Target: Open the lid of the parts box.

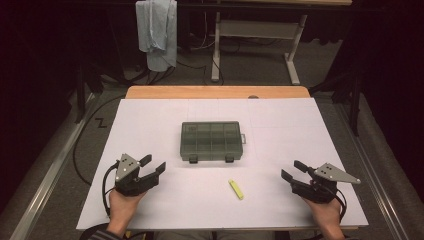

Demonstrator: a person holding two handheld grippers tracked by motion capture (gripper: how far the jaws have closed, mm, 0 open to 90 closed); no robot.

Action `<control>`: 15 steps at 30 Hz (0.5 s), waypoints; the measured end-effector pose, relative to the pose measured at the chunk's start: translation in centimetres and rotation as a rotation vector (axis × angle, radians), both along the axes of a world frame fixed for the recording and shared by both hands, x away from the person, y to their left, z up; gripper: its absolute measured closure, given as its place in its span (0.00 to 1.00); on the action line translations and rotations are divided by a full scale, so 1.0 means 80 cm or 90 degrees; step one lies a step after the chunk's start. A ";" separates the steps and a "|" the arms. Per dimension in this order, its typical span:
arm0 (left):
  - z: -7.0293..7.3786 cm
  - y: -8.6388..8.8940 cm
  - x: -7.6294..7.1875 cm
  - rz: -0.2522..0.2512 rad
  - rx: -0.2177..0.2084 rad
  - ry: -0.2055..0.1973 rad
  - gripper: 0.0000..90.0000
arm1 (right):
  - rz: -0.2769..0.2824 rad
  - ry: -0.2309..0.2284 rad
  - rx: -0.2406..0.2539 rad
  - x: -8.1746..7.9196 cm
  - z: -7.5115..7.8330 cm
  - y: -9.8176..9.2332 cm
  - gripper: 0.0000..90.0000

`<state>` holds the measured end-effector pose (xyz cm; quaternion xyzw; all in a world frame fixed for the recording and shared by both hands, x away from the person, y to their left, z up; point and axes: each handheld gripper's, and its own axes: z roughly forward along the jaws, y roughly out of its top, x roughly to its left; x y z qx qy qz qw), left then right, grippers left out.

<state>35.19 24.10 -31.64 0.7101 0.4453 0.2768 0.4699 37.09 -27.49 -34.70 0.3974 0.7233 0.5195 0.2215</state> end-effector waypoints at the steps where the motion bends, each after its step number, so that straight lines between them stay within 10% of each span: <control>1: 0.000 0.000 0.000 0.000 0.000 0.000 0.46 | 0.000 0.000 0.000 0.000 0.000 0.000 0.44; 15: 0.000 -0.001 -0.002 -0.002 0.002 -0.005 0.45 | -0.001 -0.007 0.010 -0.003 0.002 0.000 0.44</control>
